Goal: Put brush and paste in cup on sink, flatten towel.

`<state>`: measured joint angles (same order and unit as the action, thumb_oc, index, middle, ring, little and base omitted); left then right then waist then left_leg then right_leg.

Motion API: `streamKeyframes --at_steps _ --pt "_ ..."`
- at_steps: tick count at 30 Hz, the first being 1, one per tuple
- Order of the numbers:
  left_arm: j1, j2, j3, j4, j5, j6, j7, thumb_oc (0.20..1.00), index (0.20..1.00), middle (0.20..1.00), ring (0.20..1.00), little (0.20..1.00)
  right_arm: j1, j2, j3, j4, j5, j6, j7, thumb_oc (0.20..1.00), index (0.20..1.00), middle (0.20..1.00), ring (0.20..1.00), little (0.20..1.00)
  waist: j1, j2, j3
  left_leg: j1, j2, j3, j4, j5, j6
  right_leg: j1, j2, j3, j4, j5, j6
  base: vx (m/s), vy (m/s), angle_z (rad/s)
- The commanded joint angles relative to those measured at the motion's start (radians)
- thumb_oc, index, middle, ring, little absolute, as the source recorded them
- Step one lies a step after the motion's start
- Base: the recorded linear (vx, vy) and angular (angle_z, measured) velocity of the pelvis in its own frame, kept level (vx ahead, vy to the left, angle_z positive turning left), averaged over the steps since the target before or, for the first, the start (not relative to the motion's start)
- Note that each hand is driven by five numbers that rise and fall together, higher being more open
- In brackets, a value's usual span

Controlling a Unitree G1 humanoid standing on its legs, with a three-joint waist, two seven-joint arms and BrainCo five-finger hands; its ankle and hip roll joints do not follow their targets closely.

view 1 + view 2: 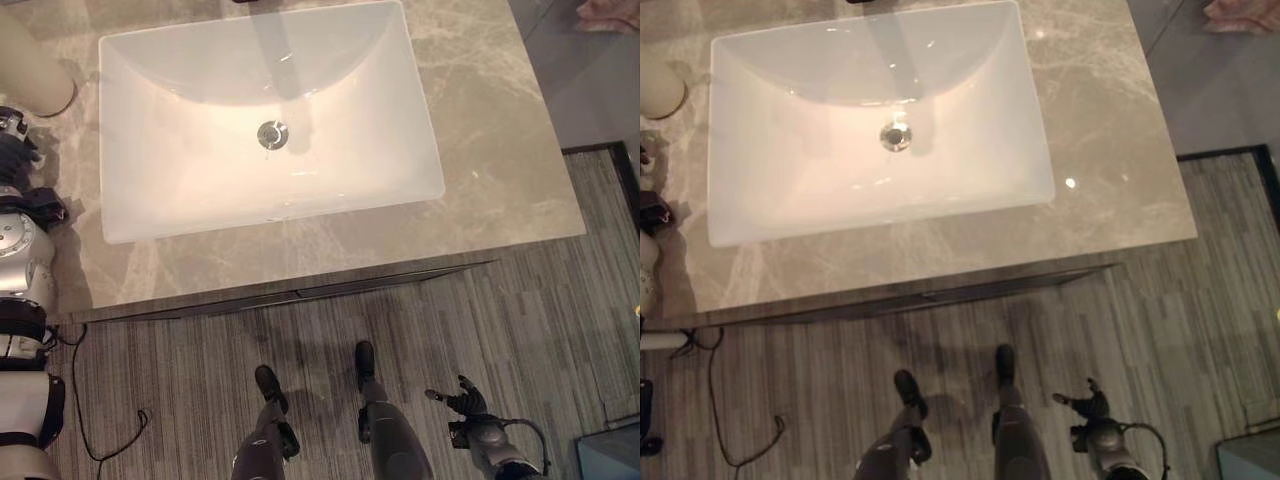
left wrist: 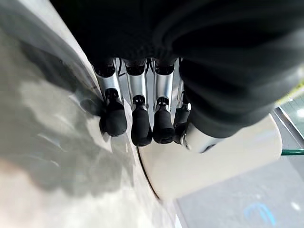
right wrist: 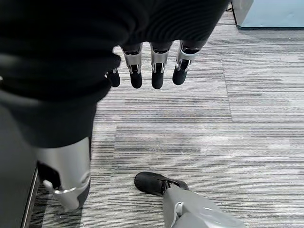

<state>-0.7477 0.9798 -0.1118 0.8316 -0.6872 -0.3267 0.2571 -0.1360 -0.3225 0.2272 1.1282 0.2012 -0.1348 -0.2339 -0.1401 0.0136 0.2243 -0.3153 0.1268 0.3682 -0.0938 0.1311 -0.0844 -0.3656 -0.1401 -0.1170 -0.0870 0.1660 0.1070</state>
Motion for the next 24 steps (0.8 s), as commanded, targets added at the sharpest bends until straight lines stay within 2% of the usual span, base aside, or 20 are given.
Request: streamKeyframes --at_steps 1,7,14,15,18,20,24 --pt "-0.090 0.075 0.023 0.094 0.019 -0.023 0.002 0.200 0.200 0.200 0.200 0.200 0.009 -0.028 -0.003 0.029 0.009 -0.005 0.006 1.000 1.000 1.000 1.000 1.000 0.005 0.015 -0.013 0.050 -0.001 -0.030 0.007 -0.028 -0.066 -0.002 -0.072 0.017 0.000 0.041 0.106 0.00 0.000 0.00" --pt "-0.186 0.092 -0.033 0.160 0.028 -0.014 0.003 0.200 0.200 0.200 0.200 0.200 0.012 -0.039 0.001 0.027 0.010 -0.005 0.005 1.000 1.000 1.000 1.000 1.000 -0.010 0.008 -0.011 0.043 -0.002 -0.027 0.007 -0.029 -0.065 -0.014 -0.069 0.023 0.000 0.047 0.111 0.00 0.012 -0.01" --pt "-0.386 0.106 -0.158 0.275 0.046 0.001 0.023 0.200 0.200 0.200 0.200 0.200 0.032 -0.054 0.021 -0.047 0.031 -0.028 0.010 1.000 1.000 1.000 1.000 1.000 -0.037 -0.027 -0.021 0.022 0.007 -0.023 0.007 -0.029 -0.063 -0.041 -0.057 0.033 0.000 0.074 0.122 0.01 0.041 -0.08" --pt "-0.416 0.106 -0.169 0.289 0.046 0.002 0.031 0.200 0.200 0.200 0.200 0.200 0.039 -0.052 0.028 -0.048 0.023 -0.026 0.012 1.000 1.000 1.000 1.000 1.000 -0.038 -0.028 -0.028 0.029 0.008 -0.036 0.007 -0.059 -0.069 -0.034 -0.055 0.040 0.000 0.057 0.135 0.09 0.089 -0.05" --pt "-0.469 0.088 -0.192 0.311 0.055 0.003 0.059 0.200 0.200 0.200 0.200 0.200 0.051 -0.050 0.061 -0.064 0.000 -0.024 0.022 1.000 1.000 1.000 1.000 1.000 -0.046 -0.041 -0.028 0.025 0.012 -0.035 0.007 -0.063 -0.067 -0.037 -0.049 0.043 0.000 0.064 0.139 0.03 0.029 -0.02" --pt "-0.562 0.066 -0.260 0.327 0.087 0.015 0.087 0.200 0.200 0.200 0.200 0.200 0.081 -0.055 0.096 -0.111 -0.021 -0.024 0.038 1.000 1.000 1.000 1.000 1.000 -0.057 -0.057 -0.035 0.015 0.018 -0.045 0.007 -0.061 -0.067 -0.041 -0.045 0.041 0.000 0.069 0.139 0.00 0.000 0.00" --pt "-0.590 0.031 -0.291 0.315 0.129 0.015 0.112 0.200 0.200 0.200 0.200 0.200 0.101 -0.047 0.105 -0.133 -0.020 -0.028 0.044 1.000 1.000 1.000 1.000 1.000 -0.061 -0.069 -0.040 0.008 0.021 -0.053 0.007 -0.059 -0.067 -0.042 -0.045 0.039 0.000 0.062 0.137 0.00 0.000 0.00"
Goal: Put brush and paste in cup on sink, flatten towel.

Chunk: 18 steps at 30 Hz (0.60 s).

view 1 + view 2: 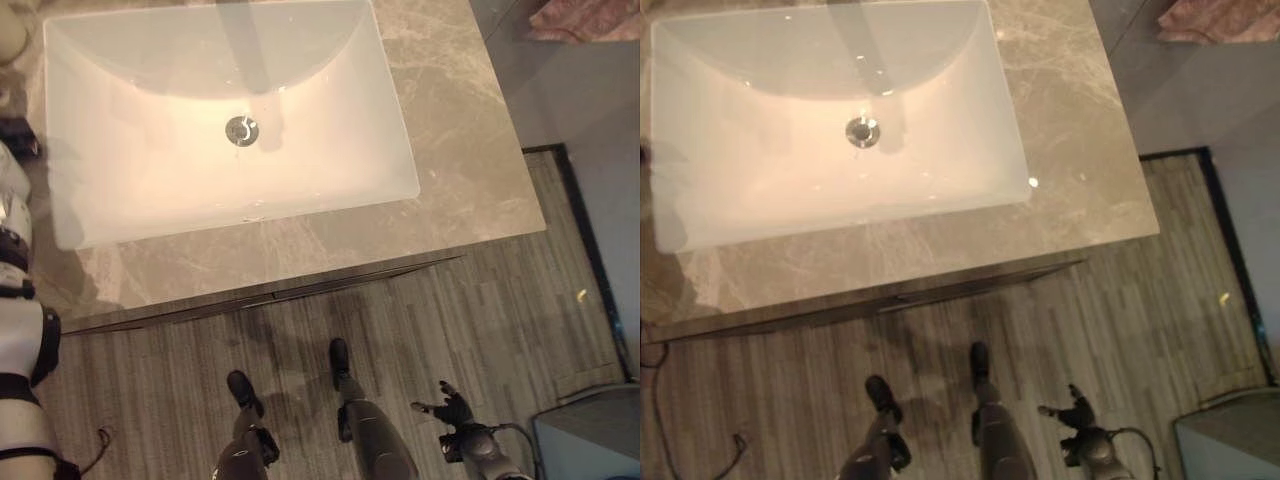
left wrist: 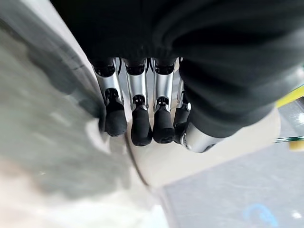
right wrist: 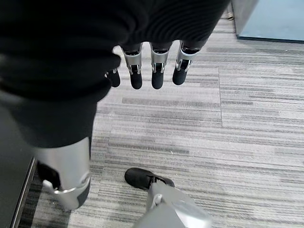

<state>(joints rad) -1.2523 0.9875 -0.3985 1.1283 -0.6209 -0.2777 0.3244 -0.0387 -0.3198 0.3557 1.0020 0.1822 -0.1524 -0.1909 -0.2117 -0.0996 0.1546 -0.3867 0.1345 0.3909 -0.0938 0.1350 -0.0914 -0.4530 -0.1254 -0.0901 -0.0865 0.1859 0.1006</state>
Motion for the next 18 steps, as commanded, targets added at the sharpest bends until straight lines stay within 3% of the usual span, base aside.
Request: streamKeyframes --at_steps 1,3,14,16,18 --pt "-0.071 0.012 0.002 0.008 0.070 -0.037 0.051 0.200 0.200 0.200 0.200 0.200 0.008 -0.044 -0.026 0.002 -0.001 -0.009 -0.001 1.000 1.000 1.000 1.000 1.000 0.013 0.042 0.029 0.081 0.013 -0.079 0.007 -0.062 -0.060 0.049 -0.060 0.010 -0.001 0.038 0.143 -0.08 -0.034 0.00" --pt "-0.028 -0.008 0.023 -0.027 0.090 -0.041 0.064 0.200 0.200 0.200 0.200 0.200 0.009 -0.047 -0.028 -0.008 -0.004 -0.013 -0.004 1.000 1.000 1.000 1.000 1.000 0.013 0.036 0.032 0.076 0.010 -0.072 0.007 -0.032 -0.051 0.049 -0.062 0.000 -0.001 0.054 0.130 -0.09 -0.039 0.01" --pt "0.271 -0.138 0.128 -0.419 0.155 -0.090 0.066 0.200 0.200 0.200 0.200 0.200 0.026 -0.054 -0.077 -0.001 -0.032 0.006 -0.012 1.000 1.000 1.000 1.000 1.000 0.070 0.028 0.015 0.159 -0.011 -0.132 0.007 -0.057 -0.035 0.190 -0.081 -0.072 -0.001 0.018 0.120 0.01 -0.029 0.19" --pt "0.365 -0.145 0.152 -0.521 0.191 -0.102 0.056 0.200 0.200 0.200 0.200 0.200 0.032 -0.047 -0.090 -0.004 -0.043 0.009 -0.009 1.000 1.000 1.000 1.000 1.000 0.086 0.026 0.007 0.185 -0.017 -0.137 0.007 -0.064 -0.032 0.223 -0.088 -0.087 -0.001 0.010 0.120 0.01 0.023 0.20" --pt "0.444 -0.098 0.153 -0.613 0.298 -0.094 0.055 0.200 0.200 0.200 0.200 0.200 0.043 -0.047 -0.105 -0.007 -0.051 0.011 -0.003 1.000 1.000 1.000 1.000 1.000 0.092 0.025 -0.003 0.207 -0.025 -0.140 0.007 -0.072 -0.026 0.249 -0.090 -0.091 -0.001 0.003 0.119 0.02 0.055 0.26"
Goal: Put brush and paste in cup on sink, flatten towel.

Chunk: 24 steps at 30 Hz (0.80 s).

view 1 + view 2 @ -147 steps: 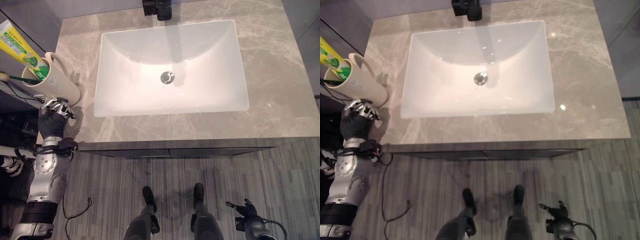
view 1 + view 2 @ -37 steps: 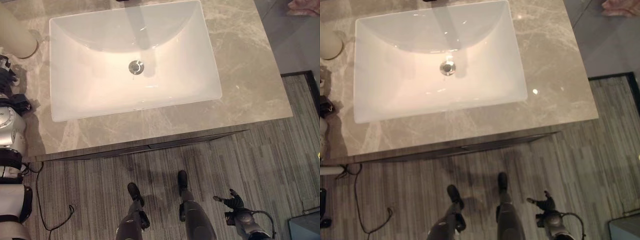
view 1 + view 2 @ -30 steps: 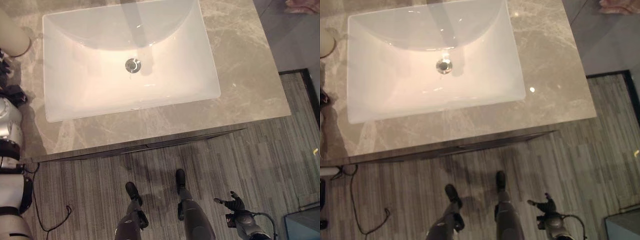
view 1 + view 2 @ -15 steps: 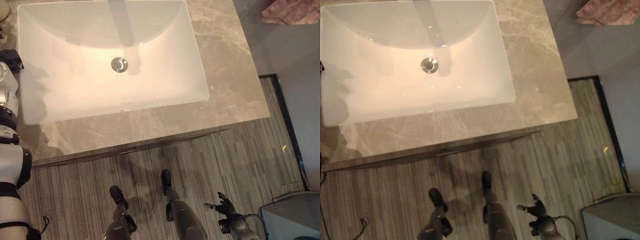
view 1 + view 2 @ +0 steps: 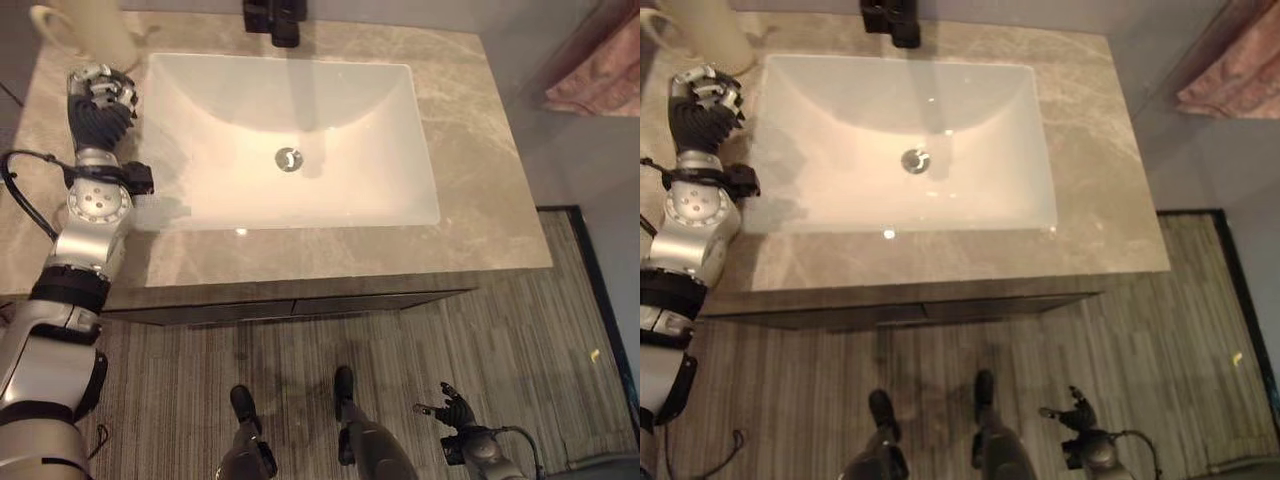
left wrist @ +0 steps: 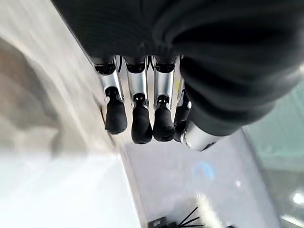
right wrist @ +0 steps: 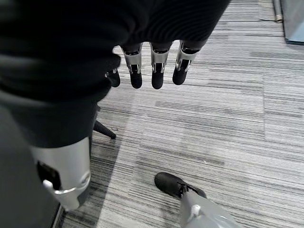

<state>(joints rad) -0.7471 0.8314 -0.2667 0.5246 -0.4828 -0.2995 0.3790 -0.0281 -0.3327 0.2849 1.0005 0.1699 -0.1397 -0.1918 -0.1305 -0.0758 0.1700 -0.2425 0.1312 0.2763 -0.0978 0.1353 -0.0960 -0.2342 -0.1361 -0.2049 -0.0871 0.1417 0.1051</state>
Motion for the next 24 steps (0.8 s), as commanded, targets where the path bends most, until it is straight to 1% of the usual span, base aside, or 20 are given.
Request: streamKeyframes --at_steps 1,2,3,5,7,8,10,11,13,14,17,18,20,21,22,23,24 --pt "0.057 0.061 0.080 -0.126 0.182 -0.085 -0.024 0.200 0.200 0.200 0.200 0.200 0.043 -0.029 -0.052 -0.008 -0.052 -0.001 0.010 1.000 1.000 1.000 1.000 1.000 0.021 -0.001 -0.034 0.092 -0.032 -0.024 0.011 -0.085 -0.014 0.060 -0.086 0.023 0.000 0.044 0.116 0.01 0.066 0.17" --pt "0.061 0.061 0.083 -0.128 0.183 -0.084 -0.024 0.200 0.200 0.200 0.200 0.200 0.042 -0.030 -0.051 -0.008 -0.052 -0.001 0.010 1.000 1.000 1.000 1.000 1.000 0.020 -0.001 -0.036 0.090 -0.033 -0.024 0.011 -0.083 -0.013 0.057 -0.087 0.023 0.000 0.046 0.116 0.02 0.077 0.12" --pt "0.109 0.062 0.110 -0.168 0.188 -0.091 -0.038 0.200 0.200 0.200 0.200 0.200 0.052 -0.025 -0.055 -0.006 -0.064 0.003 0.012 1.000 1.000 1.000 1.000 1.000 0.024 -0.002 -0.041 0.110 -0.037 -0.019 0.011 -0.091 -0.011 0.076 -0.090 0.023 0.000 0.042 0.116 0.01 0.054 0.09" --pt "0.246 0.052 0.198 -0.265 0.187 -0.102 -0.067 0.200 0.200 0.200 0.200 0.200 0.057 -0.012 -0.069 0.008 -0.087 0.011 0.017 1.000 1.000 1.000 1.000 1.000 0.029 -0.004 -0.061 0.143 -0.050 -0.014 0.011 -0.106 -0.001 0.099 -0.099 0.026 0.007 0.045 0.119 0.02 0.091 0.04" --pt "0.349 0.033 0.267 -0.322 0.192 -0.106 -0.089 0.200 0.200 0.200 0.200 0.200 0.070 -0.001 -0.081 0.009 -0.108 0.013 0.026 1.000 1.000 1.000 1.000 1.000 0.032 -0.006 -0.075 0.169 -0.057 -0.006 0.011 -0.115 0.006 0.118 -0.104 0.032 0.013 0.042 0.119 0.00 0.114 -0.05" --pt "0.453 0.019 0.333 -0.374 0.203 -0.105 -0.107 0.200 0.200 0.200 0.200 0.200 0.074 0.001 -0.082 0.007 -0.130 0.019 0.034 1.000 1.000 1.000 1.000 1.000 0.031 -0.007 -0.087 0.200 -0.068 0.004 0.011 -0.128 0.016 0.132 -0.112 0.047 0.026 0.043 0.123 -0.02 0.146 -0.10" --pt "0.549 -0.005 0.393 -0.417 0.206 -0.107 -0.125 0.200 0.200 0.200 0.200 0.200 0.078 0.004 -0.093 0.003 -0.142 0.020 0.034 1.000 1.000 1.000 1.000 1.000 0.032 -0.008 -0.091 0.228 -0.082 0.018 0.011 -0.142 0.028 0.143 -0.123 0.061 0.038 0.050 0.130 -0.03 0.156 -0.17" --pt "0.601 -0.009 0.428 -0.431 0.233 -0.106 -0.121 0.200 0.200 0.200 0.200 0.200 0.080 0.002 -0.099 -0.014 -0.159 0.023 0.029 1.000 1.000 1.000 1.000 1.000 0.033 -0.007 -0.090 0.242 -0.091 0.023 0.011 -0.152 0.034 0.148 -0.130 0.068 0.044 0.054 0.134 -0.03 0.141 -0.31" --pt "0.679 0.026 0.461 -0.479 0.355 -0.093 -0.100 0.200 0.200 0.200 0.200 0.200 0.088 -0.009 -0.083 -0.043 -0.213 0.017 0.026 1.000 1.000 1.000 1.000 1.000 0.035 -0.008 -0.090 0.251 -0.106 0.029 0.011 -0.158 0.046 0.146 -0.142 0.081 0.053 0.063 0.139 -0.04 0.124 -0.21" --pt "0.718 0.049 0.479 -0.498 0.410 -0.088 -0.093 0.200 0.200 0.200 0.200 0.200 0.086 -0.017 -0.089 -0.060 -0.216 0.016 0.025 1.000 1.000 1.000 1.000 1.000 0.037 -0.006 -0.089 0.260 -0.114 0.031 0.011 -0.166 0.052 0.149 -0.148 0.084 0.058 0.066 0.143 -0.05 0.131 -0.13" --pt "0.776 0.054 0.506 -0.535 0.436 -0.089 -0.098 0.200 0.200 0.200 0.200 0.200 0.078 -0.009 -0.110 -0.056 -0.188 0.013 0.017 1.000 1.000 1.000 1.000 1.000 0.040 -0.002 -0.091 0.269 -0.133 0.034 0.011 -0.173 0.064 0.141 -0.165 0.097 0.075 0.081 0.149 -0.04 0.120 -0.19" --pt "0.795 0.048 0.512 -0.545 0.442 -0.090 -0.097 0.200 0.200 0.200 0.200 0.200 0.069 0.001 -0.115 -0.041 -0.181 0.015 0.011 1.000 1.000 1.000 1.000 1.000 0.044 0.002 -0.093 0.279 -0.151 0.039 0.011 -0.179 0.075 0.130 -0.185 0.102 0.106 0.091 0.154 -0.06 0.217 -0.06" --pt "0.808 0.046 0.519 -0.565 0.451 -0.086 -0.103 0.200 0.200 0.200 0.200 0.200 0.065 0.002 -0.115 -0.059 -0.183 0.014 0.014 1.000 1.000 1.000 1.000 1.000 0.046 0.003 -0.089 0.286 -0.163 0.046 0.011 -0.181 0.083 0.115 -0.199 0.104 0.152 0.095 0.150 -0.05 0.171 -0.08" --pt "0.812 0.043 0.518 -0.573 0.456 -0.086 -0.106 0.200 0.200 0.200 0.200 0.200 0.072 -0.002 -0.113 -0.075 -0.188 0.013 0.014 1.000 1.000 1.000 1.000 1.000 0.041 0.007 -0.082 0.297 -0.165 0.043 0.011 -0.186 0.087 0.115 -0.200 0.115 0.188 0.084 0.148 -0.01 0.124 -0.14" --pt "0.809 0.047 0.510 -0.571 0.460 -0.084 -0.109 0.200 0.200 0.200 0.200 0.200 0.075 -0.009 -0.103 -0.089 -0.199 0.011 0.016 1.000 1.000 1.000 1.000 1.000 0.033 0.012 -0.079 0.306 -0.168 0.037 0.011 -0.191 0.091 0.109 -0.189 0.142 0.218 0.076 0.141 0.01 0.131 -0.10" --pt "0.801 0.052 0.498 -0.570 0.456 -0.087 -0.116 0.200 0.200 0.200 0.200 0.200 0.079 -0.020 -0.087 -0.113 -0.214 0.006 0.020 1.000 1.000 1.000 1.000 1.000 0.017 0.019 -0.081 0.314 -0.169 0.028 0.011 -0.194 0.094 0.101 -0.150 0.191 0.237 0.044 0.128 0.04 0.123 0.06" --pt "0.801 0.051 0.494 -0.567 0.456 -0.090 -0.120 0.200 0.200 0.200 0.200 0.200 0.089 -0.024 -0.085 -0.131 -0.211 0.002 0.023 1.000 1.000 1.000 1.000 1.000 0.012 0.026 -0.087 0.322 -0.171 0.027 0.011 -0.194 0.095 0.087 -0.125 0.214 0.238 0.022 0.116 0.07 0.143 0.23"
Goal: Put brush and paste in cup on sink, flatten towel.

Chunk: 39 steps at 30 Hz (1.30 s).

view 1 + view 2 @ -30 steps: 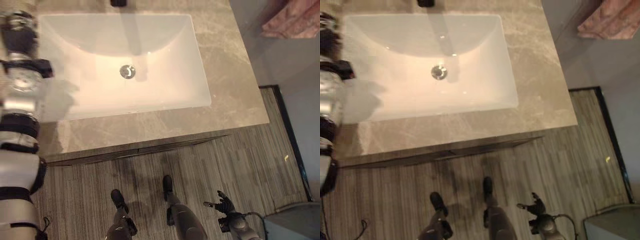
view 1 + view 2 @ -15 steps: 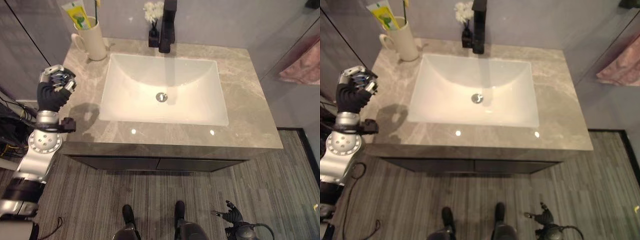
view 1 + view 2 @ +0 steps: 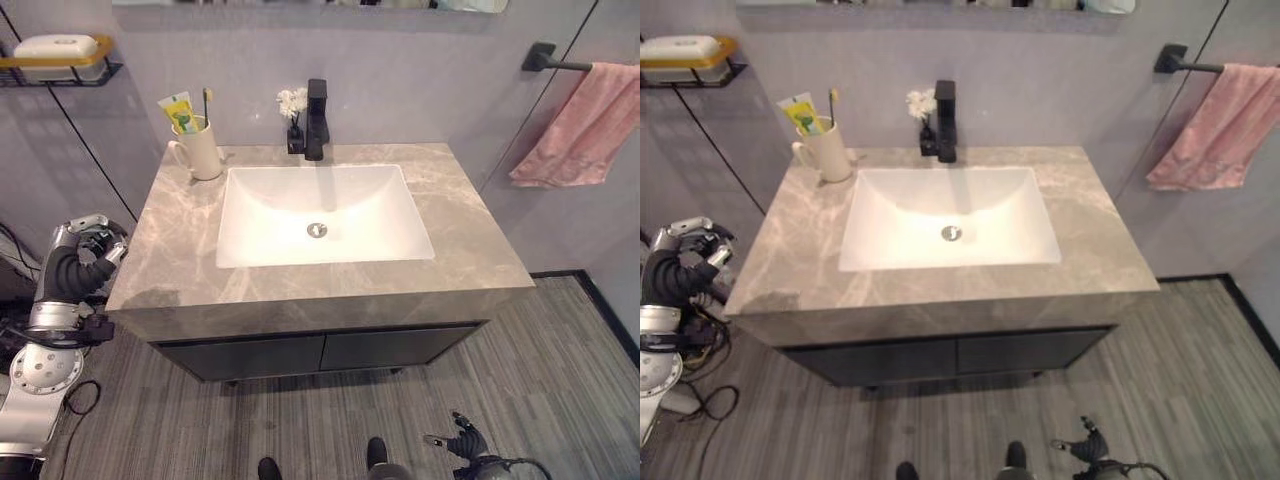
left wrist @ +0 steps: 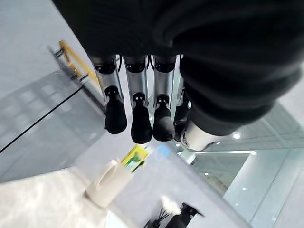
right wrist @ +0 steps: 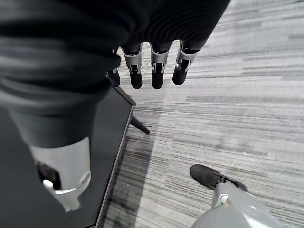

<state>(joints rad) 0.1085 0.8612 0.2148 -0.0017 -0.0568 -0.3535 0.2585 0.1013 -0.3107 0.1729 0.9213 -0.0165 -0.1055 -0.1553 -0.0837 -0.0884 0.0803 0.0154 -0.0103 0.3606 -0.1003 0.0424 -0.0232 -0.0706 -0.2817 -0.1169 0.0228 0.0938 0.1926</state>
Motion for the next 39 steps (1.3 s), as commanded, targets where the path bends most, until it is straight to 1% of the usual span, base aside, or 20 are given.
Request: streamKeyframes --at_steps 1,2,4,6,7,9,12,13,14,15,19,21,23,24,28,31,34,37,38,39 --pt "-0.055 0.019 0.010 -0.040 0.028 -0.035 -0.006 0.200 0.200 0.200 0.200 0.200 -0.030 -0.046 0.024 -0.076 -0.008 -0.041 -0.011 1.000 1.000 1.000 1.000 1.000 -0.042 0.044 -0.002 0.075 -0.038 -0.053 0.013 -0.105 0.027 -0.087 0.041 0.126 0.127 0.054 0.016 0.06 0.093 0.45" --pt "-0.055 0.019 0.009 -0.040 0.027 -0.035 -0.007 0.200 0.200 0.200 0.200 0.200 -0.028 -0.048 0.024 -0.078 -0.008 -0.040 -0.010 1.000 1.000 1.000 1.000 1.000 -0.041 0.046 -0.002 0.076 -0.036 -0.052 0.013 -0.107 0.027 -0.087 0.042 0.126 0.131 0.051 0.015 0.07 0.089 0.53" --pt "-0.092 0.003 -0.022 -0.029 0.027 -0.027 -0.005 0.200 0.200 0.200 0.200 0.200 -0.010 -0.052 0.028 -0.124 -0.007 -0.051 -0.006 1.000 1.000 1.000 1.000 1.000 -0.061 0.061 0.003 0.108 -0.058 -0.067 0.013 -0.116 0.041 -0.133 0.082 0.112 0.141 0.038 -0.005 0.11 0.105 0.27" --pt "-0.120 -0.013 -0.041 -0.028 0.020 -0.029 -0.006 0.200 0.200 0.200 0.200 0.200 -0.012 -0.057 0.032 -0.122 -0.011 -0.053 -0.010 1.000 1.000 1.000 1.000 1.000 -0.069 0.063 0.015 0.134 -0.075 -0.081 0.022 -0.127 0.049 -0.158 0.087 0.096 0.136 0.061 -0.005 0.09 0.068 0.06" --pt "-0.123 -0.013 -0.042 -0.027 0.021 -0.029 -0.005 0.200 0.200 0.200 0.200 0.200 -0.013 -0.057 0.031 -0.121 -0.011 -0.053 -0.010 1.000 1.000 1.000 1.000 1.000 -0.070 0.065 0.018 0.137 -0.074 -0.083 0.023 -0.129 0.049 -0.154 0.087 0.094 0.135 0.062 -0.005 0.08 0.039 0.10" --pt "-0.150 -0.037 -0.068 -0.040 0.007 -0.028 -0.025 0.200 0.200 0.200 0.200 0.200 -0.015 -0.060 0.030 -0.102 -0.024 -0.050 -0.015 1.000 1.000 1.000 1.000 1.000 -0.096 0.058 0.029 0.169 -0.092 -0.098 0.055 -0.164 0.048 -0.211 0.093 0.099 0.120 0.137 0.009 0.11 0.032 0.17" --pt "-0.163 -0.038 -0.077 -0.039 0.006 -0.028 -0.025 0.200 0.200 0.200 0.200 0.200 -0.016 -0.059 0.028 -0.089 -0.022 -0.051 -0.018 1.000 1.000 1.000 1.000 1.000 -0.103 0.058 0.032 0.175 -0.095 -0.106 0.064 -0.175 0.047 -0.220 0.091 0.101 0.107 0.157 0.013 0.07 0.002 0.27" --pt "-0.178 -0.037 -0.089 -0.038 -0.001 -0.028 -0.030 0.200 0.200 0.200 0.200 0.200 -0.017 -0.061 0.021 -0.074 -0.019 -0.046 -0.023 1.000 1.000 1.000 1.000 1.000 -0.117 0.056 0.038 0.184 -0.101 -0.121 0.083 -0.194 0.047 -0.236 0.089 0.118 0.085 0.190 0.020 0.06 -0.006 0.38" --pt "-0.178 -0.037 -0.090 -0.038 -0.001 -0.028 -0.030 0.200 0.200 0.200 0.200 0.200 -0.017 -0.061 0.021 -0.074 -0.019 -0.046 -0.023 1.000 1.000 1.000 1.000 1.000 -0.117 0.056 0.038 0.184 -0.101 -0.121 0.083 -0.194 0.047 -0.236 0.089 0.118 0.085 0.190 0.020 0.16 -0.032 0.59" --pt "-0.187 -0.036 -0.099 -0.040 -0.008 -0.027 -0.036 0.200 0.200 0.200 0.200 0.200 -0.011 -0.067 0.022 -0.073 -0.025 -0.042 -0.020 1.000 1.000 1.000 1.000 1.000 -0.125 0.052 0.039 0.198 -0.105 -0.138 0.096 -0.213 0.047 -0.248 0.086 0.142 0.058 0.214 0.026 0.15 -0.034 0.46" --pt "-0.198 -0.037 -0.119 -0.034 -0.027 -0.021 -0.050 0.200 0.200 0.200 0.200 0.200 -0.010 -0.082 0.014 -0.071 -0.040 -0.031 -0.021 1.000 1.000 1.000 1.000 1.000 -0.136 0.053 0.044 0.216 -0.108 -0.168 0.128 -0.247 0.043 -0.256 0.081 0.156 0.013 0.252 0.038 0.16 -0.052 0.46" --pt "-0.202 -0.045 -0.126 -0.025 -0.044 -0.019 -0.056 0.200 0.200 0.200 0.200 0.200 -0.010 -0.089 0.014 -0.085 -0.051 -0.030 -0.019 1.000 1.000 1.000 1.000 1.000 -0.136 0.053 0.047 0.224 -0.107 -0.180 0.141 -0.258 0.042 -0.259 0.079 0.144 0.013 0.252 0.037 0.16 -0.077 0.34" --pt "-0.209 -0.067 -0.138 0.002 -0.101 -0.023 -0.071 0.200 0.200 0.200 0.200 0.200 -0.001 -0.098 0.012 -0.088 -0.058 -0.029 -0.017 1.000 1.000 1.000 1.000 1.000 -0.137 0.055 0.036 0.230 -0.106 -0.190 0.143 -0.270 0.037 -0.242 0.081 0.128 0.020 0.232 0.031 0.19 -0.121 0.32" --pt "-0.221 -0.086 -0.155 0.019 -0.124 -0.019 -0.076 0.200 0.200 0.200 0.200 0.200 -0.002 -0.108 0.012 -0.086 -0.063 -0.026 -0.017 1.000 1.000 1.000 1.000 1.000 -0.137 0.064 0.021 0.234 -0.100 -0.196 0.141 -0.276 0.034 -0.232 0.084 0.117 0.025 0.225 0.027 0.17 -0.102 0.33" --pt "-0.214 -0.109 -0.171 0.030 -0.179 -0.011 -0.108 0.200 0.200 0.200 0.200 0.200 -0.014 -0.116 0.018 -0.057 -0.077 -0.018 -0.015 1.000 1.000 1.000 1.000 1.000 -0.133 0.083 0.010 0.235 -0.080 -0.205 0.142 -0.278 0.026 -0.223 0.097 0.105 0.040 0.213 0.020 0.14 -0.108 0.09" --pt "-0.196 -0.063 -0.173 0.053 -0.170 0.001 -0.134 0.200 0.200 0.200 0.200 0.200 -0.016 -0.134 0.017 -0.050 -0.094 -0.017 -0.012 1.000 1.000 1.000 1.000 1.000 -0.132 0.105 0.010 0.231 -0.060 -0.210 0.140 -0.276 0.016 -0.229 0.109 0.091 0.052 0.177 0.009 0.09 -0.087 0.05" --pt "-0.198 -0.060 -0.167 0.128 -0.241 0.011 -0.153 0.200 0.200 0.200 0.200 0.200 -0.022 -0.141 0.028 -0.043 -0.109 -0.015 -0.006 1.000 1.000 1.000 1.000 1.000 -0.133 0.122 0.016 0.227 -0.048 -0.212 0.125 -0.261 0.008 -0.248 0.121 0.094 0.077 0.169 0.005 0.05 -0.062 0.02" --pt "-0.238 -0.039 -0.186 0.198 -0.239 0.022 -0.147 0.200 0.200 0.200 0.200 0.200 -0.022 -0.151 0.038 -0.055 -0.120 -0.013 -0.003 1.000 1.000 1.000 1.000 1.000 -0.142 0.140 0.022 0.221 -0.042 -0.211 0.104 -0.250 0.003 -0.276 0.128 0.096 0.090 0.160 0.000 0.01 -0.016 0.01" --pt "-0.240 -0.039 -0.188 0.200 -0.240 0.021 -0.147 0.200 0.200 0.200 0.200 0.200 -0.022 -0.151 0.037 -0.055 -0.120 -0.013 -0.003 1.000 1.000 1.000 1.000 1.000 -0.141 0.140 0.022 0.221 -0.042 -0.211 0.103 -0.250 0.003 -0.277 0.128 0.097 0.091 0.159 0.000 0.00 0.000 0.00" --pt "-0.274 -0.044 -0.202 0.247 -0.248 0.024 -0.135 0.200 0.200 0.200 0.200 0.200 -0.028 -0.154 0.041 -0.045 -0.125 -0.012 -0.006 1.000 1.000 1.000 1.000 1.000 -0.146 0.151 0.030 0.213 -0.042 -0.208 0.093 -0.244 -0.002 -0.296 0.131 0.097 0.094 0.156 -0.002 0.00 0.000 0.00"
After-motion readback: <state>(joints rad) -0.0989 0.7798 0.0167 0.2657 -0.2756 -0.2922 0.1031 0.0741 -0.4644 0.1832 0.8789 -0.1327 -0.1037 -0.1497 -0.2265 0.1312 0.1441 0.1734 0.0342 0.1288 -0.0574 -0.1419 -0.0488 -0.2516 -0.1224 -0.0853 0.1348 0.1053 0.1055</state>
